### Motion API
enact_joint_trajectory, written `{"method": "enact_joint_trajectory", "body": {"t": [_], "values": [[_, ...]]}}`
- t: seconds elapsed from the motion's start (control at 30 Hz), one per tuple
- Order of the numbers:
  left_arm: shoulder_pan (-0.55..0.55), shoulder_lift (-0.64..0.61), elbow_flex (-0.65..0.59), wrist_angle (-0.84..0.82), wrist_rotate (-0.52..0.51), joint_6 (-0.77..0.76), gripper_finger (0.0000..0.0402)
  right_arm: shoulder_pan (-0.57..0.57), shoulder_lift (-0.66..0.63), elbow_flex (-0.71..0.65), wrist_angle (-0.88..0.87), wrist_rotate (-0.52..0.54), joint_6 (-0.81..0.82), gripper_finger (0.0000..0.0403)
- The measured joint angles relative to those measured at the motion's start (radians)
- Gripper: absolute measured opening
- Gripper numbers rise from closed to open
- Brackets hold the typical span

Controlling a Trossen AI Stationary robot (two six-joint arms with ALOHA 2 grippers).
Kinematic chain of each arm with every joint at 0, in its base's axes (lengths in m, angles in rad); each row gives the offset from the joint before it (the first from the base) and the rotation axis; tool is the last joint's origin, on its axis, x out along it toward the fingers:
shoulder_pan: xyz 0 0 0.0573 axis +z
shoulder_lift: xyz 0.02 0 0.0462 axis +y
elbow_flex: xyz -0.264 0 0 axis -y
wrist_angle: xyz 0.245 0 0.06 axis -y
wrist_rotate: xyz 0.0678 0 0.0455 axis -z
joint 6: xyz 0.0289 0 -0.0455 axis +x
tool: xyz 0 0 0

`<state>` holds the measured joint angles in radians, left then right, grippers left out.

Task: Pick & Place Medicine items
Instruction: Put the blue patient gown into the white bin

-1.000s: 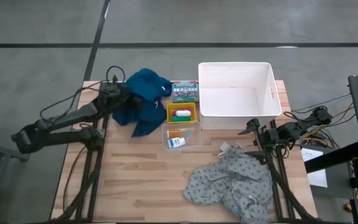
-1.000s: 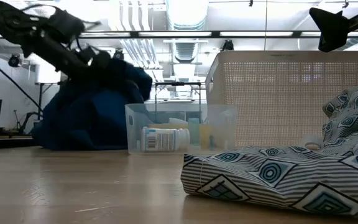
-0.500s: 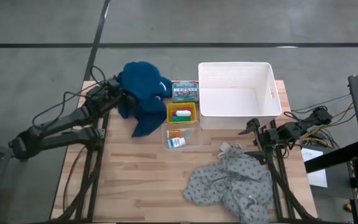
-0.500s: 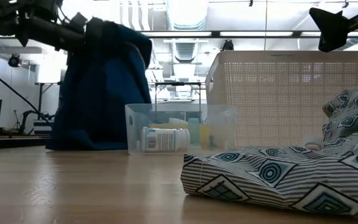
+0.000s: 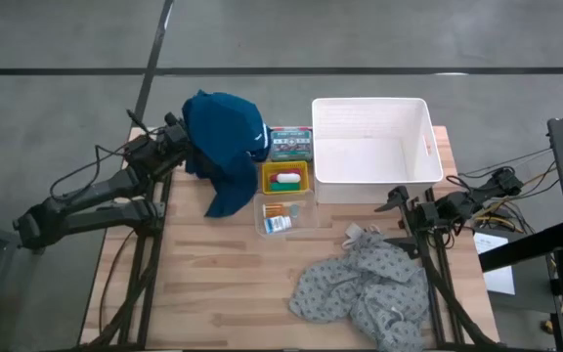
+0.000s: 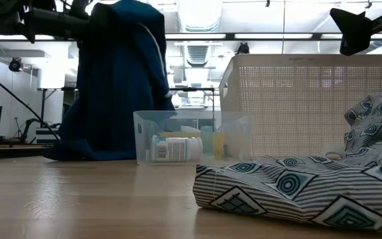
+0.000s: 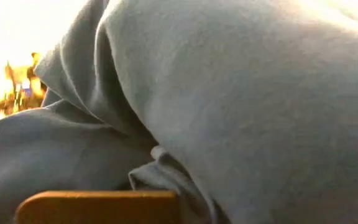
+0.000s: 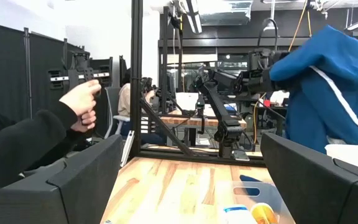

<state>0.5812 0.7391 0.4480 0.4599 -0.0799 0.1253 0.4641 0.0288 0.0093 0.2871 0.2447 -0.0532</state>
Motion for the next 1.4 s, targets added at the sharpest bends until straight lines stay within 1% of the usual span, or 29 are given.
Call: {"method": "enact_joint_trajectory", "body": {"t": [0.23,0.4,0.53,0.67,0.93,1.03,1.17,1.4], "values": [[-0.001,0.002,0.045,0.003,0.109,0.148,0.0040,0.000,0.000,0.000,0.000,0.000,0.000,0.0380],[-0.001,0.002,0.047,0.000,0.155,0.156,0.0040,0.000,0.000,0.000,0.000,0.000,0.000,0.0380],[-0.001,0.000,0.047,0.003,0.222,0.149,0.0040,0.000,0.000,0.000,0.000,0.000,0.000,0.0380],[-0.001,-0.024,0.047,0.008,0.275,0.067,0.0040,0.000,0.000,0.000,0.000,0.000,0.000,0.0380],[-0.001,-0.114,0.047,-0.091,0.278,-0.047,0.0041,0.000,0.000,0.000,0.000,0.000,0.000,0.0380],[-0.005,-0.153,0.047,-0.176,0.293,-0.088,0.0041,0.000,0.000,0.000,0.000,0.000,0.000,0.0380],[-0.006,-0.206,0.047,-0.293,0.348,-0.125,0.0041,0.000,0.000,0.000,0.000,0.000,0.000,0.0380],[-0.016,-0.289,0.047,-0.425,0.435,-0.296,0.0042,0.000,0.000,0.000,0.000,0.000,0.000,0.0380]]}}
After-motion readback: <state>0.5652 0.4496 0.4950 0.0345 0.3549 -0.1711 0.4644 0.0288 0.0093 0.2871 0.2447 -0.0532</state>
